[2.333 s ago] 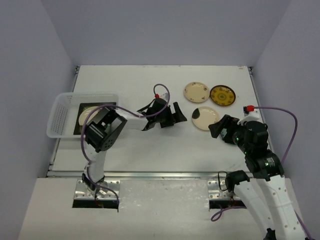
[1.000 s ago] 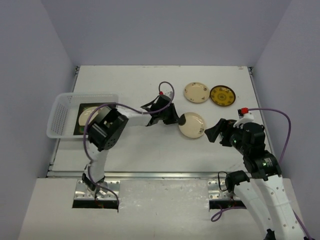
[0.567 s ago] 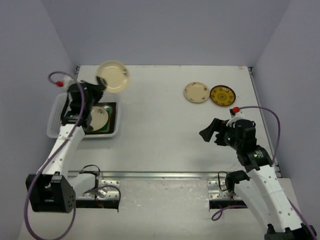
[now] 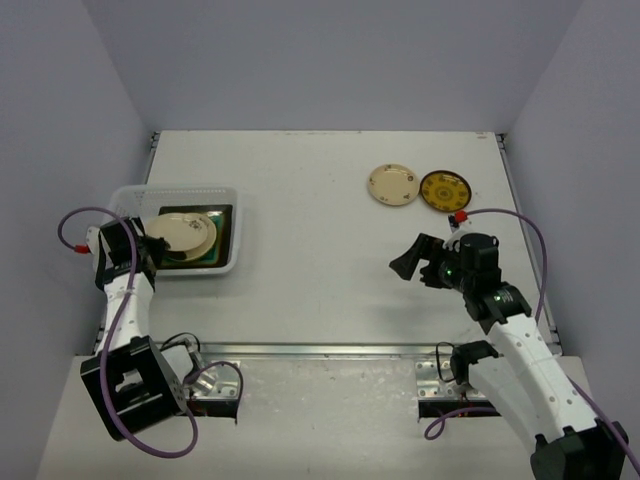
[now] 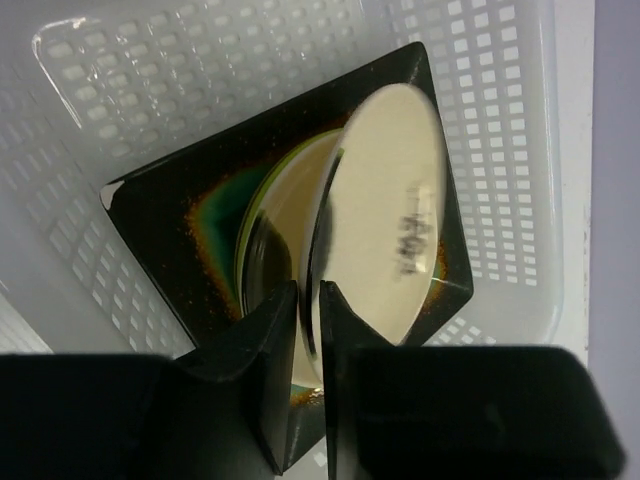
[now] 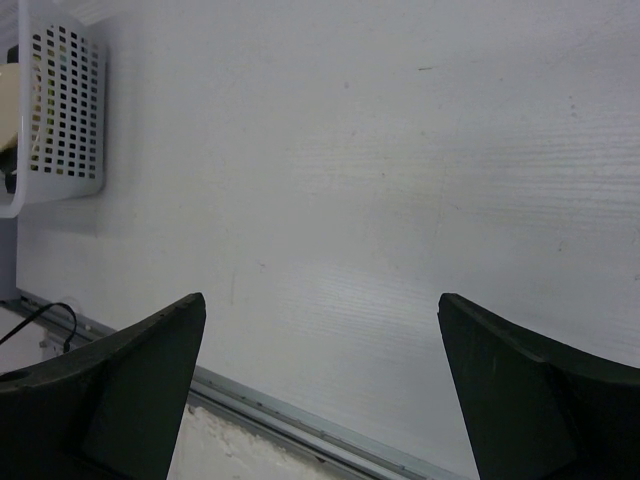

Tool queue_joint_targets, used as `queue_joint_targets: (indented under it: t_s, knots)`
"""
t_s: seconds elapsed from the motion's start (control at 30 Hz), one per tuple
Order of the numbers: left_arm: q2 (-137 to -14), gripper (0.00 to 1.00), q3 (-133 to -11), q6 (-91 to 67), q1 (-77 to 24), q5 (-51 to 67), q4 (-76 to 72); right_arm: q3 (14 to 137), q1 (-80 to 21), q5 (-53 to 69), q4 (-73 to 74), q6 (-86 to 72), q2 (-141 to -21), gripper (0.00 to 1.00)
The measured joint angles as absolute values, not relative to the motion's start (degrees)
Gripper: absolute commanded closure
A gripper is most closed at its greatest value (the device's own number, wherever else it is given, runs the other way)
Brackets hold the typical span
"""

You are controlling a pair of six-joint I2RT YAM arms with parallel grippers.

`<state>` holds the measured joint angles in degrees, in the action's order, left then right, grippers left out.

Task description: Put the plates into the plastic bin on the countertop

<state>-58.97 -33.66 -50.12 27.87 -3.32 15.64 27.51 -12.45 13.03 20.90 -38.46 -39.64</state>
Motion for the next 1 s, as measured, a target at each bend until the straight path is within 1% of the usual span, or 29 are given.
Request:
queue_joint_targets:
  t_s: [0.03, 0.07, 0.1, 0.13, 0.17, 0.23, 0.27, 0.4, 0.53, 0.63, 0.7, 0.87, 1.0]
  knots:
    - [-59.0, 0.58, -33.6, -50.1, 27.9, -2.7, 15.5, 27.5, -12.4, 13.2, 20.5, -38.6, -39.9, 0.01]
    - [-59.0, 0.41, -33.6, -50.0, 27.9, -2.0, 15.2, 27.4, -12.4, 13.5, 20.1, -38.7, -40.2, 0.01]
    - [-59.0, 0.28, -33.6, -49.8, 27.9, -1.2, 14.8, 27.4, -12.4, 13.7, 19.5, -38.8, -40.6, 0.01]
    - [-59.0, 0.18, -33.6, -49.6, 28.0, -0.5, 14.4, 27.4, -12.4, 13.9, 19.1, -38.8, -41.2, 0.01]
    - [-59.0, 0.12, -33.6, -49.5, 28.0, 0.2, 14.2, 27.4, -12.4, 14.2, 18.4, -39.0, -42.3, 0.01]
    - [-58.7, 0.02, -33.6, -49.5, 28.0, 1.6, 14.0, 27.4, -12.4, 14.6, 16.8, -39.3, -44.7, 0.01]
    - [-58.5, 0.0, -33.6, -49.5, 28.0, 2.1, 14.0, 27.4, -12.4, 14.7, 16.1, -39.5, -46.1, 0.01]
    - [-55.4, 0.0, -33.6, -47.9, 28.0, 5.9, 15.3, 28.0, -12.4, 14.2, 12.9, -41.0, -54.5, 0.01]
    - [-50.6, 0.0, -34.3, -44.5, 28.0, 10.9, 17.2, 31.0, -12.4, 11.8, 10.9, -43.3, -64.6, 0.01]
    - [-47.5, 0.0, -35.3, -40.6, 27.6, 16.6, 18.1, 34.5, -12.5, 5.9, 7.3, -47.3, -72.7, 0.01]
    - [-45.1, 0.0, -35.5, -38.4, 26.0, 19.8, 17.9, 36.3, -12.4, 1.1, 1.6, -50.9, -79.3, 0.01]
    - [-41.3, 0.0, -35.4, -34.1, 17.7, 24.1, 15.8, 38.5, -12.2, -7.8, -8.9, -59.8, -91.7, 0.02]
    - [-40.8, 0.0, -35.1, -31.5, 16.4, 26.7, 15.4, 42.6, -11.2, -11.6, -16.4, -66.2, -99.2, 0.06]
